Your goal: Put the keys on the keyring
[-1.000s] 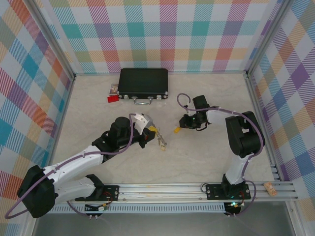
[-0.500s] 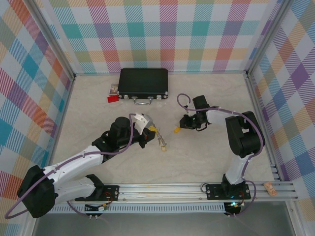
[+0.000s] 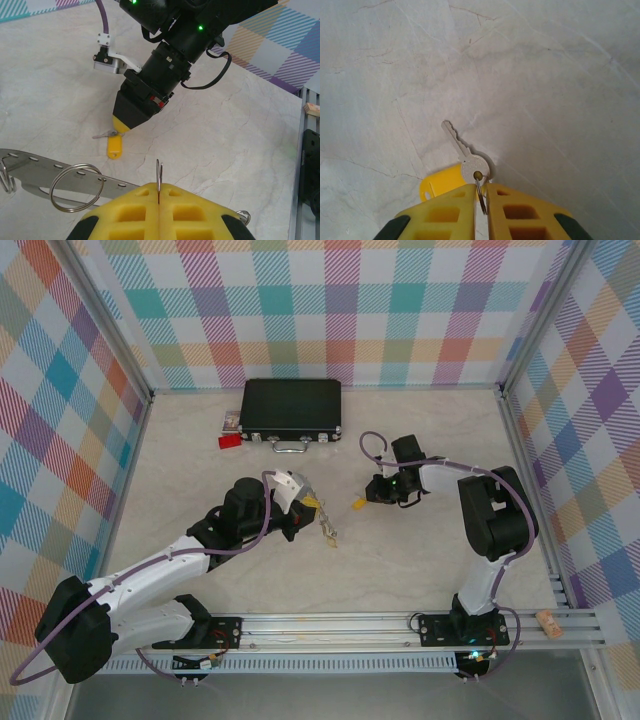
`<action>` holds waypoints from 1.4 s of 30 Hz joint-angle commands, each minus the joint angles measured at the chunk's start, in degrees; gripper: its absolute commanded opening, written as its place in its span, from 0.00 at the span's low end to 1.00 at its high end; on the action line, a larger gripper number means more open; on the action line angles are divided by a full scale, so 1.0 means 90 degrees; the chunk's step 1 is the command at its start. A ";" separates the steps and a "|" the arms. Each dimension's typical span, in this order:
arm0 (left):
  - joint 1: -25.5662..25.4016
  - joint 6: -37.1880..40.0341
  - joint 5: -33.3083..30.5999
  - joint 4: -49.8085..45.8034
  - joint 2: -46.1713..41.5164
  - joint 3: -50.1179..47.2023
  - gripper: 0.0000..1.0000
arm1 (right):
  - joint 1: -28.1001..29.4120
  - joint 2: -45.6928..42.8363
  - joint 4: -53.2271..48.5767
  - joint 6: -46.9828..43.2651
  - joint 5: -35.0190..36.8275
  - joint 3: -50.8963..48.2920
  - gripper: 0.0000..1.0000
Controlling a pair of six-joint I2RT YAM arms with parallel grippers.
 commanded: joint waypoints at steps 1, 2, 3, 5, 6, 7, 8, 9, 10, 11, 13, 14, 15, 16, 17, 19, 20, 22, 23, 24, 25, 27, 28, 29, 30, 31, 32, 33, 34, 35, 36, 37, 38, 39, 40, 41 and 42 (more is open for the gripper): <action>0.0022 0.0128 0.0127 0.0185 -0.0121 0.0003 0.00 | -0.0007 0.0098 -0.0040 -0.0076 -0.0042 -0.0050 0.10; 0.0018 0.0131 0.0130 0.0185 -0.0124 0.0004 0.00 | -0.0010 0.0101 -0.0030 -0.0080 -0.0043 -0.0050 0.07; 0.0023 0.0133 0.0125 0.0176 -0.0134 0.0005 0.00 | -0.0011 0.0086 -0.0026 -0.0076 -0.0034 -0.0057 0.05; 0.0022 0.0130 0.0119 0.0164 -0.0151 0.0000 0.00 | -0.0007 0.0030 0.0012 -0.0075 -0.0062 -0.0079 0.00; 0.0019 0.0133 0.0116 0.0165 -0.0151 0.0000 0.00 | -0.0008 -0.0006 0.0023 -0.0085 -0.0073 -0.0086 0.00; 0.0023 0.0130 0.0111 0.0168 -0.0151 0.0005 0.00 | -0.0007 -0.0046 0.0018 -0.0086 -0.0079 -0.0089 0.00; 0.0021 0.0133 0.0108 0.0164 -0.0160 0.0005 0.00 | -0.0007 -0.0082 0.0034 -0.0095 -0.0091 -0.0103 0.00; 0.0016 0.0136 0.0105 0.0166 -0.0156 0.0007 0.00 | -0.0007 -0.0144 0.0063 -0.0087 -0.0098 -0.0126 0.00; 0.0019 0.0132 0.0098 0.0165 -0.0170 0.0014 0.00 | -0.0007 -0.0207 0.0083 -0.0078 -0.0107 -0.0146 0.00; 0.0024 0.0130 0.0098 0.0166 -0.0161 0.0014 0.00 | -0.0005 -0.0288 0.0111 -0.0075 -0.0119 -0.0171 0.00; 0.0022 0.0122 0.0087 0.0166 -0.0182 0.0029 0.00 | -0.0012 -0.0481 0.0259 -0.0059 -0.0160 -0.0272 0.00; 0.0023 0.0122 0.0088 0.0160 -0.0186 0.0034 0.00 | -0.0007 -0.0594 0.0351 -0.0040 -0.0176 -0.0333 0.00; 0.0026 0.0119 0.0070 0.0155 -0.0197 0.0041 0.00 | -0.0007 -0.0735 0.0447 -0.0020 -0.0197 -0.0401 0.00; 0.0014 0.0098 0.0042 0.0170 -0.0202 0.0048 0.00 | -0.0007 -0.0884 0.0561 -0.0008 -0.0232 -0.0466 0.00; 0.0019 0.0084 0.0039 0.0175 -0.0200 0.0053 0.00 | -0.0008 -0.1023 0.0662 -0.0012 -0.0257 -0.0533 0.00; 0.0014 0.0071 0.0048 0.0185 -0.0213 0.0072 0.00 | -0.0014 -0.1341 0.0897 0.0040 -0.0315 -0.0674 0.00; 0.0020 0.0071 0.0040 0.0167 -0.0204 0.0087 0.00 | -0.0003 -0.1526 0.1031 0.0070 -0.0338 -0.0753 0.00; 0.0017 0.0075 0.0012 0.0137 -0.0204 0.0129 0.00 | 0.0001 -0.1852 0.1254 0.0099 -0.0421 -0.0874 0.00; 0.0014 0.0078 0.0010 0.0127 -0.0197 0.0146 0.00 | 0.0003 -0.2045 0.1396 0.0117 -0.0442 -0.0962 0.00; 0.0017 0.0077 0.0025 0.0115 -0.0186 0.0174 0.00 | 0.0012 -0.2236 0.1564 0.0133 -0.0466 -0.1062 0.00; 0.0019 0.0063 0.0034 0.0099 -0.0179 0.0202 0.00 | 0.0012 -0.2408 0.1699 0.0147 -0.0490 -0.1147 0.00; 0.0014 0.0060 0.0049 0.0069 -0.0124 0.0276 0.00 | 0.0029 -0.2876 0.2088 0.0161 -0.0530 -0.1373 0.00; 0.0015 0.0052 0.0063 0.0070 -0.0113 0.0309 0.00 | 0.0035 -0.3086 0.2259 0.0172 -0.0550 -0.1480 0.00; 0.0014 0.0057 0.0075 0.0054 -0.0090 0.0339 0.00 | 0.0044 -0.3327 0.2455 0.0168 -0.0568 -0.1597 0.00; 0.0016 0.0060 0.0070 0.0067 -0.0061 0.0364 0.00 | 0.0051 -0.3568 0.2630 0.0165 -0.0594 -0.1711 0.00; 0.0018 0.0054 0.0057 0.0085 -0.0045 0.0374 0.00 | 0.0061 -0.3795 0.2795 0.0168 -0.0618 -0.1807 0.00; 0.0020 0.0053 0.0055 0.0134 -0.0036 0.0375 0.00 | 0.0059 -0.3993 0.2914 0.0176 -0.0636 -0.1890 0.00; 0.0016 0.0056 0.0039 0.0183 -0.0024 0.0375 0.00 | 0.0070 -0.4202 0.3010 0.0180 -0.0657 -0.1972 0.00; 0.0015 0.0060 0.0035 0.0232 -0.0016 0.0383 0.00 | 0.0071 -0.4414 0.3106 0.0187 -0.0656 -0.2041 0.00; 0.0014 0.0061 0.0027 0.0275 -0.0014 0.0386 0.00 | 0.0080 -0.4587 0.3204 0.0185 -0.0689 -0.2112 0.00; 0.0019 0.0054 0.0032 0.0309 -0.0005 0.0390 0.00 | 0.0081 -0.4778 0.3363 0.0196 -0.0755 -0.2215 0.00; 0.0014 0.0059 0.0031 0.0336 -0.0003 0.0404 0.00 | 0.0080 -0.4966 0.3534 0.0218 -0.0793 -0.2323 0.00; 0.0015 0.0056 0.0025 0.0341 0.0005 0.0428 0.00 | 0.0090 -0.5123 0.3677 0.0275 -0.0794 -0.2412 0.00; 0.0012 0.0053 0.0009 0.0341 0.0014 0.0449 0.00 | 0.0089 -0.5292 0.3857 0.0363 -0.0805 -0.2516 0.00; 0.0009 0.0056 0.0000 0.0333 0.0012 0.0467 0.00 | 0.0085 -0.5432 0.4063 0.0436 -0.0864 -0.2635 0.00; 0.0009 0.0068 -0.0018 0.0332 0.0015 0.0481 0.00 | 0.0090 -0.5539 0.4294 0.0480 -0.0935 -0.2738 0.00; 0.0011 0.0071 -0.0019 0.0332 0.0015 0.0498 0.00 | 0.0088 -0.5679 0.4493 0.0511 -0.0972 -0.2845 0.00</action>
